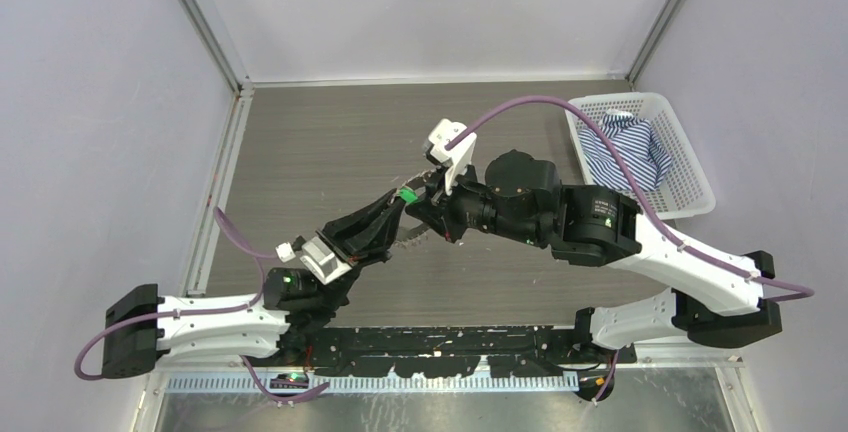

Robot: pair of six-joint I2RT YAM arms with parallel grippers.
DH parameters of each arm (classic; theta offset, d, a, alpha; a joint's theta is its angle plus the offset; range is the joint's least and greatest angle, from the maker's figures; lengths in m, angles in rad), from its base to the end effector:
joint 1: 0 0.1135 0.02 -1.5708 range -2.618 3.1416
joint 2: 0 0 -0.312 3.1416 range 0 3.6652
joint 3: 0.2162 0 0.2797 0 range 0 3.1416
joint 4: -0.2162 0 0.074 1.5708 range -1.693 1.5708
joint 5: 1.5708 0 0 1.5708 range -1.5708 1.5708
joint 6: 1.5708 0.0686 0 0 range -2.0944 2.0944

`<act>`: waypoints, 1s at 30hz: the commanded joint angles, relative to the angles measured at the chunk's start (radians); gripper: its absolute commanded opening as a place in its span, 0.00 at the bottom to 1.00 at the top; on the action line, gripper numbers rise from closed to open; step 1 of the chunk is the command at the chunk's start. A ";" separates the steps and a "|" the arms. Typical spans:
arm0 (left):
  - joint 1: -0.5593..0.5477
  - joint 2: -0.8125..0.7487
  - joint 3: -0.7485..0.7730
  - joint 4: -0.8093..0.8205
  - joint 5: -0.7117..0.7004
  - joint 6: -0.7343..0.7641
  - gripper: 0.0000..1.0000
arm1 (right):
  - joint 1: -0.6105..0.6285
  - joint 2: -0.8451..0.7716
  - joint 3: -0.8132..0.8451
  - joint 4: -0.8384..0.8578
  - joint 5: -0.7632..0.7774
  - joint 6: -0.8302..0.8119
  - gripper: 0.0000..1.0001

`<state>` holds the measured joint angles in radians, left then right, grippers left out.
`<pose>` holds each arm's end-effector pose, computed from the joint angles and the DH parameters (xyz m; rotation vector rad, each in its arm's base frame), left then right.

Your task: Remove the keys from the keyring

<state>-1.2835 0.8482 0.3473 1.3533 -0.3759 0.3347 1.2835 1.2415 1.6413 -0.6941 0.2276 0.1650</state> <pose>0.0731 -0.1586 0.3727 0.2723 0.7692 -0.7624 0.0948 0.2662 0.5295 -0.8837 1.7197 0.7820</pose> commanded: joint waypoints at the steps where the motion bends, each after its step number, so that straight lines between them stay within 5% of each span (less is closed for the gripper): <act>1: 0.015 -0.028 -0.003 0.078 -0.061 -0.060 0.00 | -0.006 -0.059 0.016 0.119 -0.012 0.025 0.01; 14: 0.023 -0.053 0.015 0.079 -0.115 -0.121 0.00 | -0.006 -0.083 -0.014 0.142 -0.031 0.037 0.01; 30: 0.030 -0.064 -0.005 0.069 -0.042 -0.106 0.00 | -0.011 -0.038 0.069 0.061 0.129 0.012 0.01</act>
<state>-1.2694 0.8165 0.3470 1.3262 -0.3740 0.2207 1.2839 1.2327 1.6253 -0.6724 0.2333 0.1902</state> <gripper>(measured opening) 0.179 0.078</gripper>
